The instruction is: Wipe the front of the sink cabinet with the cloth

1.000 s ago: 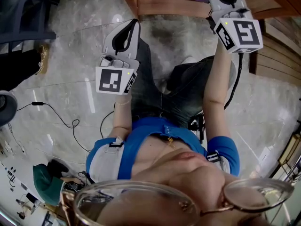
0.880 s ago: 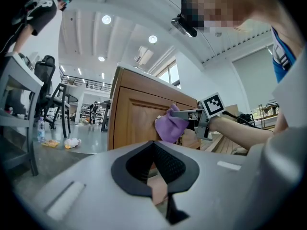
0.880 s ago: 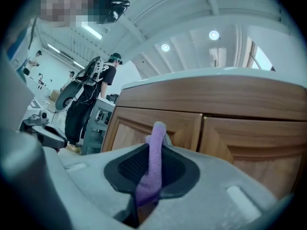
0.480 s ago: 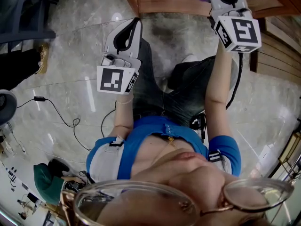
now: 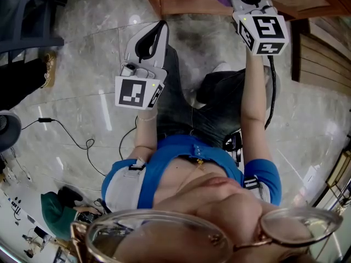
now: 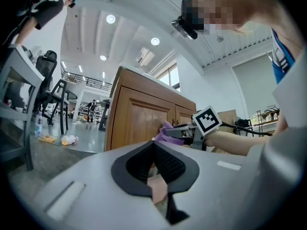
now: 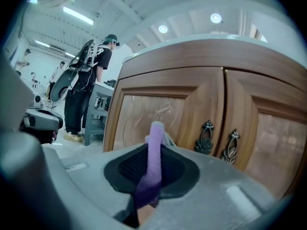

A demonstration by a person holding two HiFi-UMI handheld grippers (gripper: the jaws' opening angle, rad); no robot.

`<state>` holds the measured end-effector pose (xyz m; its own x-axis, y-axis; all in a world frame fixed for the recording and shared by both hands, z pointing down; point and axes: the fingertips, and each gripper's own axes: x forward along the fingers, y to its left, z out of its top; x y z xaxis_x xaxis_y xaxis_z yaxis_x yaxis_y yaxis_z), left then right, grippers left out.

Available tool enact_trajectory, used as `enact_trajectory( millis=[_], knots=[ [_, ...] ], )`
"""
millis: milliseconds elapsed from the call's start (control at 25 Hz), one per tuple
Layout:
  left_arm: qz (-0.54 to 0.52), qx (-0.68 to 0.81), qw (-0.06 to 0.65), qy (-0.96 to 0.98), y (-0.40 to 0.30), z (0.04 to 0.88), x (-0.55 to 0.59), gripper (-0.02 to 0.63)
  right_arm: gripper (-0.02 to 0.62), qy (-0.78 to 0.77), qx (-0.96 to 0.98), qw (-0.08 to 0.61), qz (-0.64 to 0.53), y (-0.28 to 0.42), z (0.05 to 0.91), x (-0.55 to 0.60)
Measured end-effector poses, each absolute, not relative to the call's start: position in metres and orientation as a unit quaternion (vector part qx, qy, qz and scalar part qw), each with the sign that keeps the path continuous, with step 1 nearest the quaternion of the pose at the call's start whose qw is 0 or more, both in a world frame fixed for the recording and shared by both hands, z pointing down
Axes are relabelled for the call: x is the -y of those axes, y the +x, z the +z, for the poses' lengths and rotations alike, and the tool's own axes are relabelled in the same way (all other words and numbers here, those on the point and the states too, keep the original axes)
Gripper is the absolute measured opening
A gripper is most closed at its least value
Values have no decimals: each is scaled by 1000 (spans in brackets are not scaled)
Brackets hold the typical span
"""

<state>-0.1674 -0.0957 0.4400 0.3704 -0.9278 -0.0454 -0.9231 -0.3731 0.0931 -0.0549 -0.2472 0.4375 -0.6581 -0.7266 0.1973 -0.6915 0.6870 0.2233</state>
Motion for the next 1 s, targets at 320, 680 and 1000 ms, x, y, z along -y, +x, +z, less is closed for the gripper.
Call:
enact_trajectory(
  millis=[320,680,1000],
  knots=[
    [-43,566,26,823,-173,441,93,0,54,373,917,126,-60,-69,436,243],
    [-40,589,24,807,-191,439,85,0,54,319,940,110,-59,-116,434,235],
    [-39,616,26,786,-214,443,72,0,54,267,956,100,-63,-164,439,223]
  ],
)
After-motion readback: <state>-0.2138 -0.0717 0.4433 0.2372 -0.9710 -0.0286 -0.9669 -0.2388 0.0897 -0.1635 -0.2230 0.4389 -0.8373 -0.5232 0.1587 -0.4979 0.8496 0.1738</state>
